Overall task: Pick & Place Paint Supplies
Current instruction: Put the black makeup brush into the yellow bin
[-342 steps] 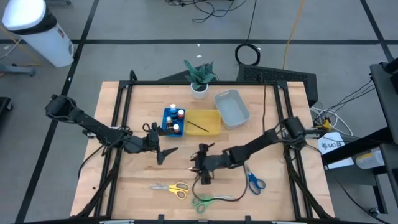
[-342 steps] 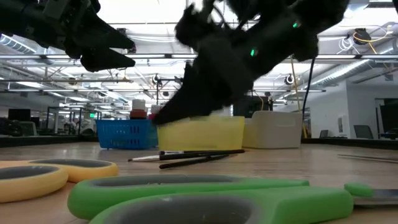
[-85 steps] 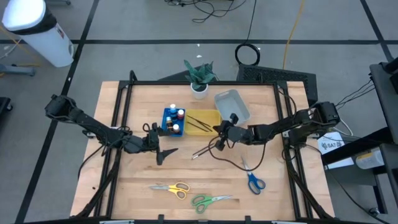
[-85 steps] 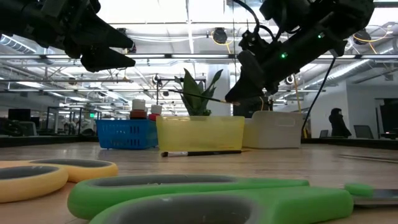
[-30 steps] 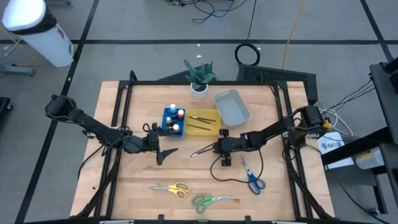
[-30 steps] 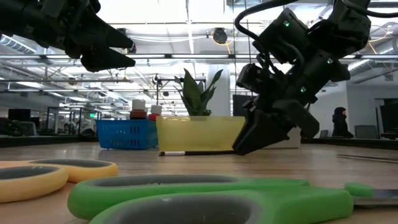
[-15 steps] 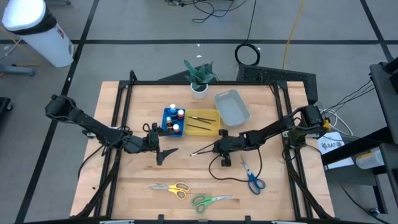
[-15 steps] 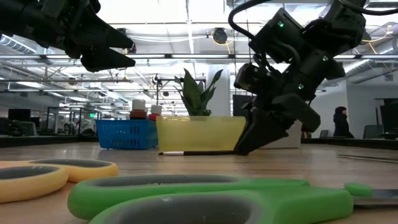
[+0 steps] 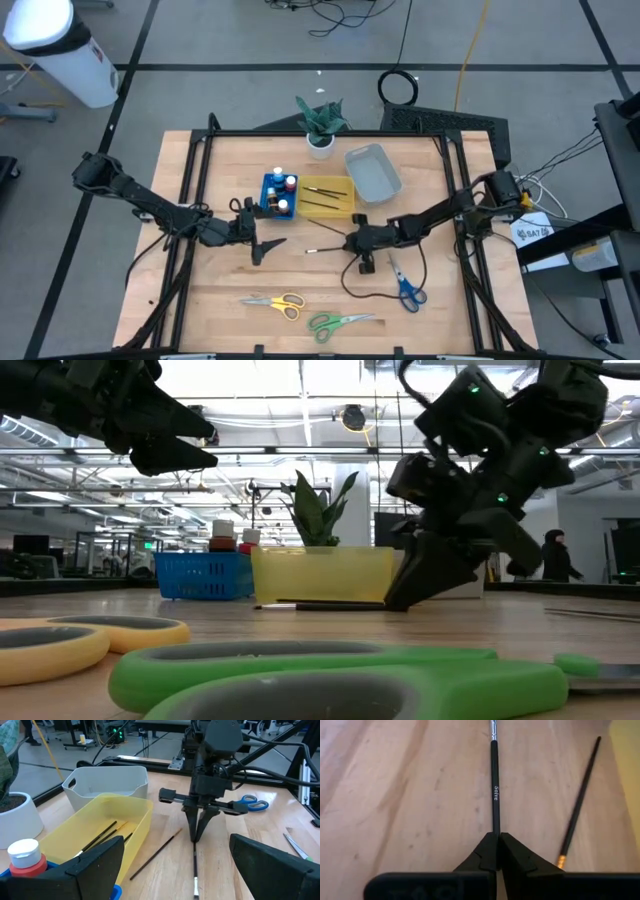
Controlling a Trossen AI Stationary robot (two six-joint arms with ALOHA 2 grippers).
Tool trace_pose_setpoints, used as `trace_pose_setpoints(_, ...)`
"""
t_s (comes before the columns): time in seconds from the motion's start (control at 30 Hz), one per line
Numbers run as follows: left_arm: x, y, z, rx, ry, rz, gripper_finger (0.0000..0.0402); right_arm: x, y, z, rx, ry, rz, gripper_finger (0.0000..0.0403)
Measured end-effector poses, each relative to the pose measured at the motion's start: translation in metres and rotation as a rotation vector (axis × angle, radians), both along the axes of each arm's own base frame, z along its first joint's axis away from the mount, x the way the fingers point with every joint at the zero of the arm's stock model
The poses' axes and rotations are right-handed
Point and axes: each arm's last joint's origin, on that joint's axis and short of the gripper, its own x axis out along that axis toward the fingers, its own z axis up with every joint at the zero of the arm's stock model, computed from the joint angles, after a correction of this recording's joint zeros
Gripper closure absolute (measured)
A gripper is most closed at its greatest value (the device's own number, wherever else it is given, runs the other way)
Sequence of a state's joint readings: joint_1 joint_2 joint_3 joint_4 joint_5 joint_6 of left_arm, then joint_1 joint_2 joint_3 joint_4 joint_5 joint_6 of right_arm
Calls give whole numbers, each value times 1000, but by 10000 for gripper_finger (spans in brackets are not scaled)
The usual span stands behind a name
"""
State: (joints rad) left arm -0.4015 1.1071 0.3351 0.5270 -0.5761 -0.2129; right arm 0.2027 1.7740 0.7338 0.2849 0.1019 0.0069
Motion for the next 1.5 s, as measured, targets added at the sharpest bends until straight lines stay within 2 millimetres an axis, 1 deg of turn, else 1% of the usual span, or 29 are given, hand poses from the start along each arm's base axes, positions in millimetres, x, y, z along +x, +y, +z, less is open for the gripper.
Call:
trace_pose_setpoints(0.2, 0, 0, 0, 0, 1, 0, 25, -1, 8, 14, 20, -74, 36, 402)
trace_pose_setpoints(0.4, 0, 0, 0, 0, 1, 0, 25, -1, 14, 35, 2, -177, 38, 402)
trace_pose_setpoints(0.5, 0, 0, 0, 0, 1, 0, 25, -2, 14, 45, -19, -220, 8, 403)
trace_pose_setpoints(0.67, 0, 0, 0, -1, 0, 0, 25, -4, 4, 66, -61, -301, -106, 403)
trace_pose_setpoints(0.83, 0, 0, 0, -1, 0, 0, 25, -4, -17, 81, -100, -373, -301, 403)
trace_pose_setpoints(1.03, 0, 0, 0, -1, 0, 0, 25, -1, -51, 77, -85, -355, -439, 402)
trace_pose_setpoints(1.13, 0, 0, 0, -1, 0, -1, 25, -1, -63, 72, -93, -327, -479, 402)
trace_pose_setpoints(1.2, 0, 0, 0, -1, 1, -1, 25, -1, -67, 73, -92, -338, -493, 399)
trace_pose_setpoints(1.27, 0, 0, 0, 0, 1, -1, 25, 0, -69, 75, -91, -345, -499, 388)
trace_pose_setpoints(1.5, 0, 0, 0, -1, 1, -1, 25, 1, -69, 76, -88, -360, -502, 334)
